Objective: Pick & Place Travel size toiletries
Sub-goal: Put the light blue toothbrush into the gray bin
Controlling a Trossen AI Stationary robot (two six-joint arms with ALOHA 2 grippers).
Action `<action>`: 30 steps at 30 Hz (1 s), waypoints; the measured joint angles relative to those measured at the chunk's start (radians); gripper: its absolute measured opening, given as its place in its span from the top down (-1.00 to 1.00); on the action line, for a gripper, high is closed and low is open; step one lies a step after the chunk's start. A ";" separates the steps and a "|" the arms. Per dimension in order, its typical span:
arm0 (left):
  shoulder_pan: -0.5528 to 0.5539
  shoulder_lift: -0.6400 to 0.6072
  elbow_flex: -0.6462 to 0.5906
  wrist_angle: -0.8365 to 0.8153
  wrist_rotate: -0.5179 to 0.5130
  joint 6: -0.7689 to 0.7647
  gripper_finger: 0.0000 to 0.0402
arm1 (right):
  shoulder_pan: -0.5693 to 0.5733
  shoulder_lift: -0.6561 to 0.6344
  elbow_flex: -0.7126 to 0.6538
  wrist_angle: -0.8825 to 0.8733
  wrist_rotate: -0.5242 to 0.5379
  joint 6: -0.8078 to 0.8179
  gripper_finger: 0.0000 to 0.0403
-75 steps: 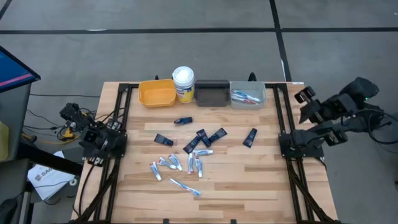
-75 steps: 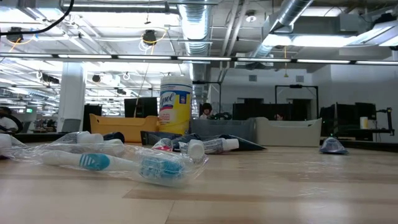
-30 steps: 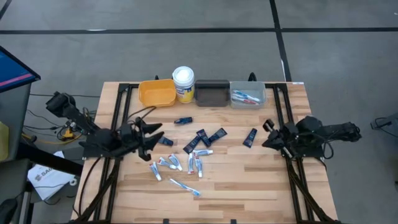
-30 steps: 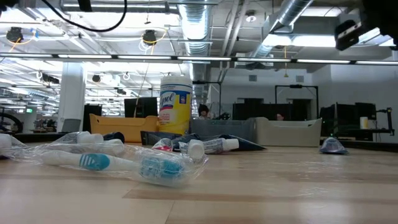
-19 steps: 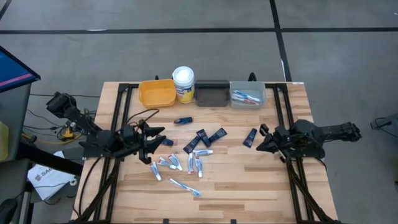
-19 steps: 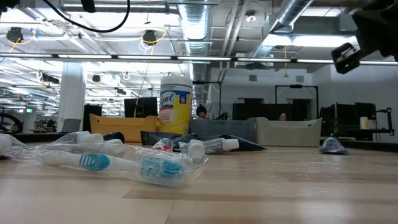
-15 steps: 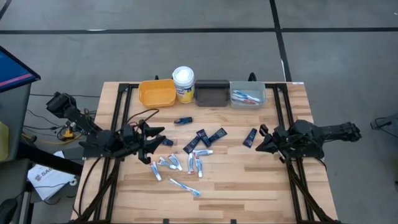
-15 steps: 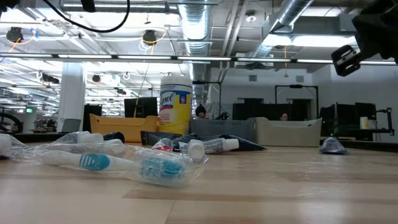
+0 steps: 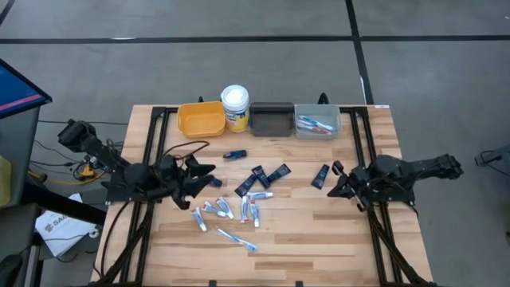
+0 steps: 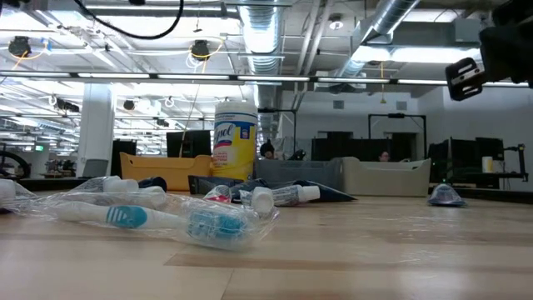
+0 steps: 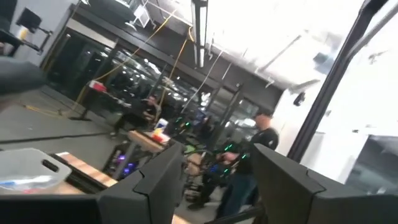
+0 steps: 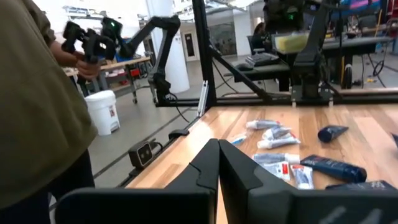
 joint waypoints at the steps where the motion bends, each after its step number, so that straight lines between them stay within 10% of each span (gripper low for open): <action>1: 0.000 0.000 0.017 -0.048 -0.002 0.010 0.05 | -0.001 0.004 0.000 0.000 0.000 0.000 1.00; 14: 0.000 0.013 0.399 -1.004 0.117 0.008 -0.23 | -0.003 0.022 0.000 0.001 0.001 0.000 1.00; 30: 0.000 0.404 0.396 -1.078 0.417 0.063 -0.36 | -0.003 0.022 -0.001 0.001 0.001 0.001 1.00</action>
